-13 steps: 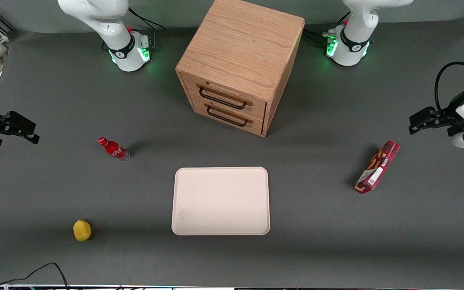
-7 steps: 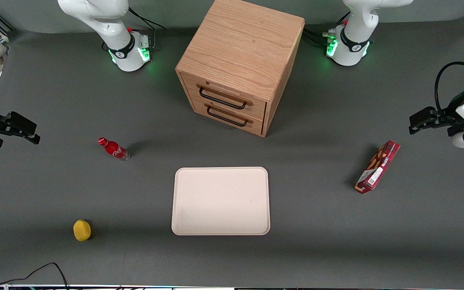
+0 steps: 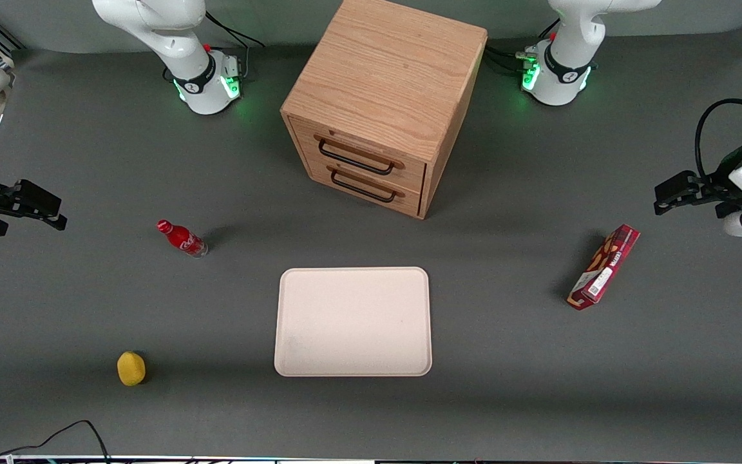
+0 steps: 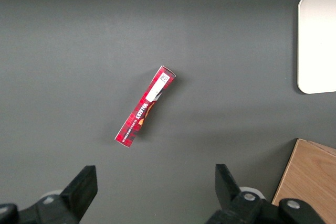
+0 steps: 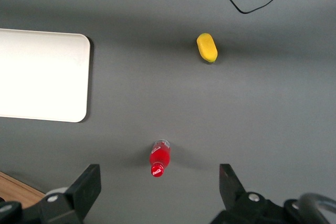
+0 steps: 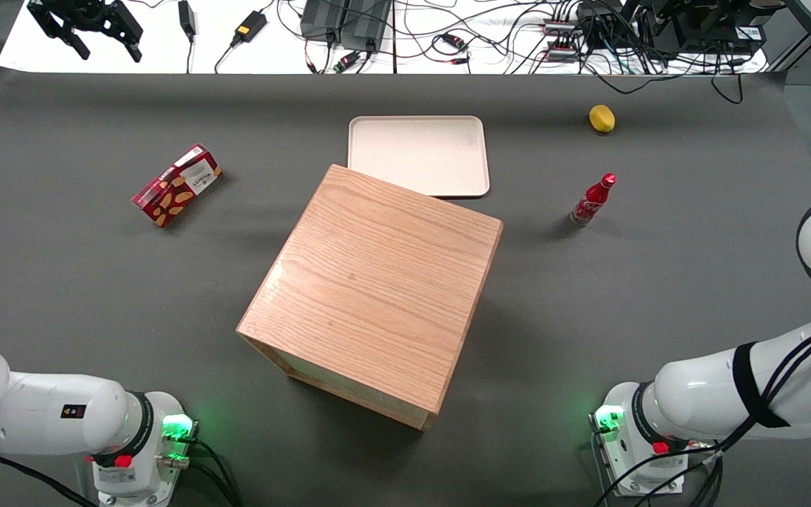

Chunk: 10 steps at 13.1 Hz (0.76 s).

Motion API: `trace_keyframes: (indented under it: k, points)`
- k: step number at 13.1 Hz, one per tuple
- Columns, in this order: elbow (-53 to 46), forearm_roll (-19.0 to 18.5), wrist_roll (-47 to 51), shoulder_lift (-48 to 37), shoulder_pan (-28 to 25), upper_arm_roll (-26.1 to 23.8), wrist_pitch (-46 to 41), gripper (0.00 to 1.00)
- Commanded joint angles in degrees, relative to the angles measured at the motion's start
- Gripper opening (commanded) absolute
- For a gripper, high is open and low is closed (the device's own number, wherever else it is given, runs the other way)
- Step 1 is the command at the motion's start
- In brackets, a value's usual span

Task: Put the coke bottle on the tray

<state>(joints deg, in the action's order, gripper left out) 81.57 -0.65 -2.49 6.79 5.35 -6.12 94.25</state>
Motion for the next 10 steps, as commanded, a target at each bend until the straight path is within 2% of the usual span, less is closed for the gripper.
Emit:
trace_keyframes:
  k: [1,6,7,10]
  points:
    - [-2.1,-1.1,-0.5,1.1,-0.1,0.0,-1.5,1.00]
    - [0.9,-0.4,-0.1,3.5,-0.1,-0.1,-3.1,1.00]
    - [3.1,-0.2,0.0,3.6,-0.1,-0.2,-1.1,1.00]
    - [16.4,-0.1,-0.2,2.4,0.0,-0.4,12.2,1.00]
